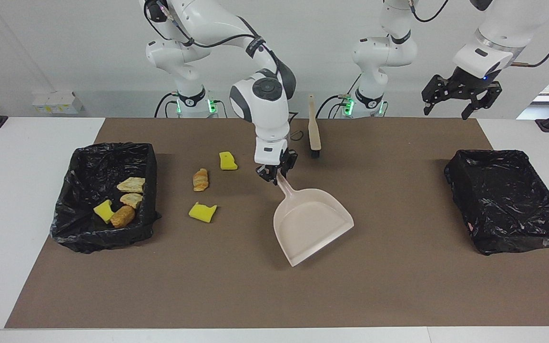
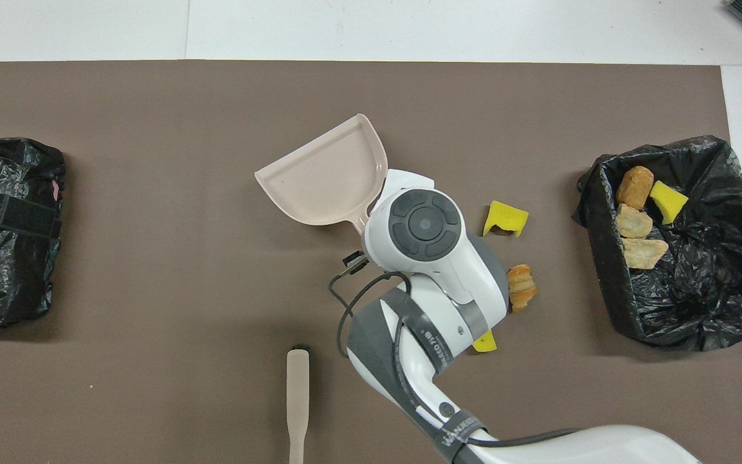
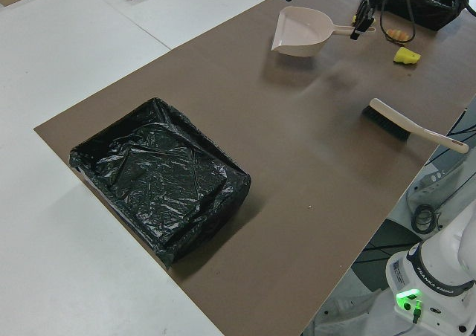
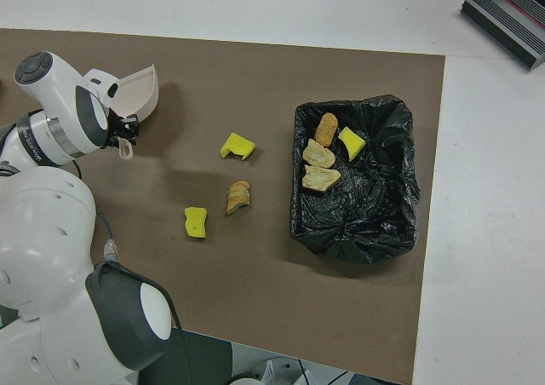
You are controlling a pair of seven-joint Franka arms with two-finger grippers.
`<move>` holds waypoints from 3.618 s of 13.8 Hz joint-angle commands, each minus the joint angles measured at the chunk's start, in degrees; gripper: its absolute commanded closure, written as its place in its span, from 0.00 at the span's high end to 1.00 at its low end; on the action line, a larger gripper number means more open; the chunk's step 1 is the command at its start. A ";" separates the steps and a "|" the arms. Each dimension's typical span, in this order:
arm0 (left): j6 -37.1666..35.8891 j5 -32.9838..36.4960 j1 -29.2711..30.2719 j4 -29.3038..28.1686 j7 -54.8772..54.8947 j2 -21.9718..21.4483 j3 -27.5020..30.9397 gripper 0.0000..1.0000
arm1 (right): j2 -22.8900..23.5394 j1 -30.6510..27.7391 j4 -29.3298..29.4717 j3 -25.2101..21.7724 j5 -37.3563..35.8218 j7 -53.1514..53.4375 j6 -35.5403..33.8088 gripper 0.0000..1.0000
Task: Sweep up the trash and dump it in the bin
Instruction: 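Bring the dustpan back and set it on the table with the right gripper, then release the dustpan with the right gripper while the left gripper reaches the dustpan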
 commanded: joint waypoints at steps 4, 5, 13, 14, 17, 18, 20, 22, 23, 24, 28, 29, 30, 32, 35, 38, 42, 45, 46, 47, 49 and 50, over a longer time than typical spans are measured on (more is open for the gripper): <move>0.16 -0.44 0.62 -1.12 0.08 -1.19 -0.13 1.00 | 6.98 6.70 6.31 -0.45 -6.46 28.57 2.61 0.00; 0.16 -0.35 0.62 -1.12 0.17 -1.19 -0.13 1.00 | 7.77 7.05 7.37 -0.37 -6.91 31.22 2.61 0.00; 0.16 -0.35 0.62 -1.12 0.17 -1.19 -0.13 1.00 | 11.75 10.05 11.16 -0.54 -10.70 40.92 2.88 1.00; 0.16 -0.35 0.62 -1.12 0.17 -1.19 -0.13 1.00 | 10.26 9.61 11.07 -0.71 -10.87 40.91 2.53 1.00; 0.16 -0.35 0.62 -1.12 0.17 -1.19 -0.13 1.00 | 6.74 8.74 10.99 -0.89 -10.78 38.82 -2.21 1.00; 0.16 -0.35 0.62 -1.12 0.08 -1.19 -0.13 1.00 | 5.60 7.33 10.81 -0.81 -10.70 36.98 -2.83 1.00; 0.16 -0.35 0.62 -1.12 0.17 -1.19 -0.13 1.00 | 2.96 4.35 10.63 -0.72 -9.91 32.59 -5.19 1.00; 0.16 -0.35 0.62 -1.12 0.08 -1.19 -0.13 1.00 | 0.33 0.92 10.63 -0.54 -9.73 27.66 -9.05 1.00; 0.16 -0.35 0.62 -1.12 0.08 -1.19 -0.13 1.00 | -0.73 -1.10 10.63 -0.54 -9.73 24.94 -10.73 1.00; 0.16 -0.35 0.62 -1.12 0.08 -1.19 -0.13 1.00 | -1.79 -3.21 10.63 -0.45 -9.38 20.65 -11.70 1.00; -0.19 -0.44 -0.17 -1.12 -0.09 -1.28 -0.30 1.00 | -4.95 -10.42 10.72 -0.63 -6.04 10.86 -15.65 1.00; 0.59 -0.61 -0.35 -1.12 -0.35 -1.28 -0.65 1.00 | -5.83 -11.91 10.72 -0.72 -6.04 10.86 -16.45 1.00; 1.82 -0.96 -1.05 -1.38 -0.36 -1.11 -1.00 1.00 | -6.36 -13.58 10.72 -0.72 -6.04 10.68 -17.24 1.00; 9.53 -0.96 -6.30 -5.58 -5.41 -0.75 -1.36 1.00 | -7.33 -16.83 10.64 -0.72 -6.04 6.31 -18.65 1.00; 20.95 -0.96 -12.29 -14.10 -14.14 -0.23 -1.36 1.00 | -9.26 -21.84 10.55 -0.54 -5.86 -3.62 -21.98 1.00; 28.80 -0.96 -14.84 -22.46 -14.86 -0.05 -1.45 1.00 | -11.11 -25.45 10.55 -0.72 -1.57 -7.94 -24.27 1.00; 38.90 -0.96 -19.41 -32.92 -18.27 0.65 -1.45 1.00 | -13.31 -26.60 10.55 -0.80 -1.29 -10.41 -27.09 1.00; 44.88 -0.96 -22.14 -36.01 -24.77 3.37 -1.45 1.00 | -14.19 -26.96 10.46 -0.80 -1.12 -10.59 -28.67 1.00; 46.64 -0.96 -23.19 -36.10 -25.49 4.68 -1.45 1.00 | -14.36 -26.96 10.37 -0.80 -0.07 -10.59 -29.11 1.00; 48.57 -0.96 -24.25 -36.02 -25.93 6.09 -1.45 1.00 | -14.45 -26.96 10.28 -0.89 0.46 -10.50 -29.11 1.00; 53.92 -0.96 -24.61 -35.23 -25.84 9.16 -1.45 1.00 | -15.24 -26.78 9.06 -0.89 0.55 -10.50 -29.03 1.00; 55.26 -0.96 -24.61 -35.22 -25.84 9.79 -1.45 1.00 | -15.42 -26.78 8.70 -0.81 0.55 -10.50 -29.03 1.00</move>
